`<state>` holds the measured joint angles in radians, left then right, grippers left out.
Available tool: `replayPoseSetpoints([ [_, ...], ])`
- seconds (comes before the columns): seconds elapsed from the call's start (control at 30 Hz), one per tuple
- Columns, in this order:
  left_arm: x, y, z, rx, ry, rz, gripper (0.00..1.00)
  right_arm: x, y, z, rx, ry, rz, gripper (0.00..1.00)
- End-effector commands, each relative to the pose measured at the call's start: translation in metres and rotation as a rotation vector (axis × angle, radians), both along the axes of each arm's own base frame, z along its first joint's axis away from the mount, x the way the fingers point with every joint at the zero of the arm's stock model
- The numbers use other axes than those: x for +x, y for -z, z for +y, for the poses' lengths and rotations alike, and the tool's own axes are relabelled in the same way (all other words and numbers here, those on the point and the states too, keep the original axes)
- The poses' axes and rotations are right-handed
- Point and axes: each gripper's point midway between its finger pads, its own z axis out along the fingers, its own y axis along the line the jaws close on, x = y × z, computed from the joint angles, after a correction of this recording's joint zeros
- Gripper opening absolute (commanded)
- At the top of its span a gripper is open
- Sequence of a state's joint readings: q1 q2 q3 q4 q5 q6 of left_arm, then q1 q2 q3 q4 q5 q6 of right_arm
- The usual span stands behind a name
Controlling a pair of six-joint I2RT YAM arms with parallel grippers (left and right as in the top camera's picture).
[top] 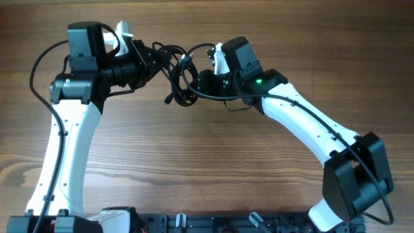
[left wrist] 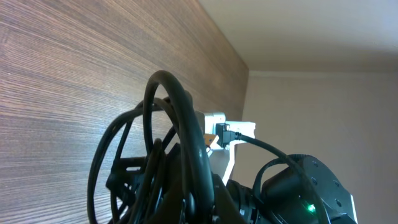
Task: Untangle cables
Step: 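Grasp a cable loop with the right gripper beside the left gripper, then pull the grippers apart to spread the cable loops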
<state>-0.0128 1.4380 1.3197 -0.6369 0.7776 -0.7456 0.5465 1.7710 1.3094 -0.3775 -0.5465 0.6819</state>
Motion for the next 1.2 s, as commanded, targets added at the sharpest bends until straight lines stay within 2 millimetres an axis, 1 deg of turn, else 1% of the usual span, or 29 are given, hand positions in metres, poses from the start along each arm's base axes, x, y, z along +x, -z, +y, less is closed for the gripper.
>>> replayPoseSetpoints([
  [0.0, -0.002, -0.028, 0.0, -0.015, 0.007, -0.081, 0.04, 0.012, 0.023, -0.012, -0.085, 0.082, 0.029, 0.24],
  [0.03, -0.002, -0.029, -0.001, -0.028, 0.003, -0.073, 0.04, 0.012, 0.028, -0.018, -0.117, 0.099, 0.034, 0.18],
  [0.1, -0.004, -0.041, -0.005, -0.091, 0.044, -0.093, 0.04, 0.011, 0.034, -0.024, -0.155, 0.117, 0.047, 0.11],
  [0.2, -0.009, -0.063, -0.004, -0.213, 0.094, -0.104, 0.04, 0.008, 0.04, -0.032, -0.2, 0.135, 0.062, 0.06],
  [0.27, -0.012, -0.075, 0.002, -0.287, 0.109, -0.088, 0.04, 0.009, 0.042, -0.035, -0.209, 0.138, 0.063, 0.05],
  [0.33, -0.017, -0.082, 0.01, -0.335, 0.13, -0.079, 0.04, 0.01, 0.044, -0.04, -0.227, 0.15, 0.068, 0.04],
  [0.5, -0.02, -0.089, 0.03, -0.369, 0.138, -0.107, 0.04, 0.013, 0.049, -0.057, -0.256, 0.166, 0.086, 0.04],
  [0.53, -0.022, -0.09, 0.034, -0.361, 0.151, -0.137, 0.04, 0.014, 0.05, -0.062, -0.265, 0.162, 0.082, 0.04],
  [0.6, -0.027, -0.095, 0.036, -0.325, 0.223, -0.254, 0.04, 0.016, 0.053, -0.073, -0.282, 0.16, 0.089, 0.04],
  [0.67, -0.037, -0.101, 0.033, -0.303, 0.321, -0.379, 0.04, 0.017, 0.054, -0.082, -0.289, 0.146, 0.087, 0.04],
  [0.73, -0.053, -0.109, 0.027, -0.297, 0.445, -0.529, 0.04, 0.02, 0.054, -0.09, -0.288, 0.135, 0.084, 0.04],
  [0.77, -0.057, -0.111, 0.026, -0.295, 0.475, -0.574, 0.04, 0.021, 0.055, -0.095, -0.291, 0.145, 0.092, 0.04],
  [0.8, -0.057, -0.109, 0.026, -0.268, 0.489, -0.627, 0.04, 0.021, 0.055, -0.099, -0.287, 0.134, 0.091, 0.04],
  [0.9, -0.049, -0.102, 0.028, -0.244, 0.457, -0.607, 0.04, 0.021, 0.055, -0.099, -0.289, 0.124, 0.087, 0.04],
  [0.93, -0.043, -0.093, 0.03, -0.219, 0.417, -0.571, 0.04, 0.021, 0.055, -0.099, -0.292, 0.115, 0.08, 0.04],
  [1.0, -0.027, -0.067, 0.039, -0.139, 0.296, -0.447, 0.04, 0.02, 0.055, -0.099, -0.294, 0.114, 0.082, 0.04],
  [1.03, -0.02, -0.045, 0.047, -0.077, 0.216, -0.348, 0.04, 0.02, 0.055, -0.1, -0.296, 0.114, 0.083, 0.04],
  [1.07, -0.017, -0.027, 0.053, -0.022, 0.163, -0.269, 0.04, 0.02, 0.056, -0.101, -0.299, 0.116, 0.082, 0.04],
  [1.13, -0.022, 0.002, 0.056, 0.078, 0.15, -0.179, 0.04, 0.021, 0.055, -0.102, -0.299, 0.116, 0.081, 0.04],
  [1.17, -0.027, 0.013, 0.051, 0.107, 0.186, -0.156, 0.04, 0.021, 0.055, -0.102, -0.3, 0.113, 0.078, 0.04],
])
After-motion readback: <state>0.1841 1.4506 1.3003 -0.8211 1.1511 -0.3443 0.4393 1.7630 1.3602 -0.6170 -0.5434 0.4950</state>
